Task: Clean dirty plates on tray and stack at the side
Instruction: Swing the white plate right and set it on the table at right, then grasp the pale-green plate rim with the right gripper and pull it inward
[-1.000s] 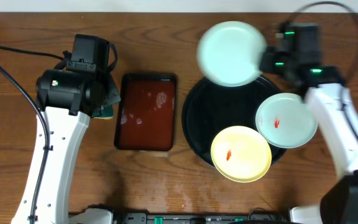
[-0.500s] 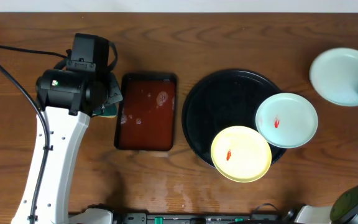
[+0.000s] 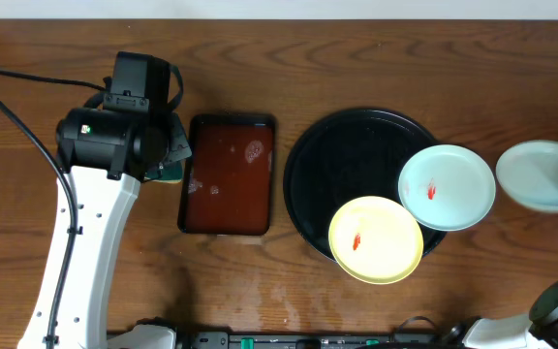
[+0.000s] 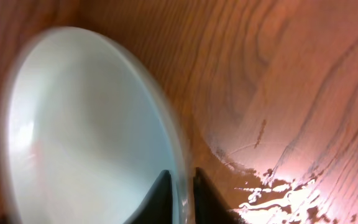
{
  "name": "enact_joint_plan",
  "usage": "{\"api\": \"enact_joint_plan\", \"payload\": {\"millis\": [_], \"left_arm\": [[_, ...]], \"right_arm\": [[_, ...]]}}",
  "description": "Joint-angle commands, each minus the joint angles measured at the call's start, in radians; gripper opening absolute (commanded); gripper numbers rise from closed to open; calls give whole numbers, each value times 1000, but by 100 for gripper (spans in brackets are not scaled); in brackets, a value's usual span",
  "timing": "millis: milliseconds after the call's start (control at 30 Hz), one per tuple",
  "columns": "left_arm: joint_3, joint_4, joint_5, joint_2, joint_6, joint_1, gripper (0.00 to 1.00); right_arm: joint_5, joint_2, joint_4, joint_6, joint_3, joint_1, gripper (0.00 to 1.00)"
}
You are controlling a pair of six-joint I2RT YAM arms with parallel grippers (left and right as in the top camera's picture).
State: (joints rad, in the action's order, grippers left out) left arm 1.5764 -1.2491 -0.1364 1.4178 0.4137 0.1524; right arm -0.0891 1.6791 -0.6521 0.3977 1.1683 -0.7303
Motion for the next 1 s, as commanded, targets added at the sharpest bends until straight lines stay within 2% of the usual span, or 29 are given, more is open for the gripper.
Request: {"api": "enact_joint_plan", "payload": {"millis": [0, 167, 367, 567, 767, 900, 967], "left_arm": [[-7, 2, -5, 2, -17, -3, 8], [-7, 4, -5, 2, -17, -3, 8], [-9, 9, -5, 2, -17, -2, 8], [-17, 9, -5, 2, -17, -3, 8], [-17, 9, -5, 2, -17, -3, 8], [-17, 9, -5, 2, -17, -3, 8], [-17, 8, -5, 2, -17, -3, 8]], "right_arm": [[39, -3, 5, -15, 3, -8, 32], [298, -20, -61, -119, 72, 6, 43], [328, -26, -319, -264, 216, 118, 43], [164, -23, -399, -300, 197, 290, 40], [32, -23, -320, -303, 135, 423, 37], [-23, -23, -294, -303, 115, 460, 27], [-31, -23, -269, -303, 93, 462, 26]]}}
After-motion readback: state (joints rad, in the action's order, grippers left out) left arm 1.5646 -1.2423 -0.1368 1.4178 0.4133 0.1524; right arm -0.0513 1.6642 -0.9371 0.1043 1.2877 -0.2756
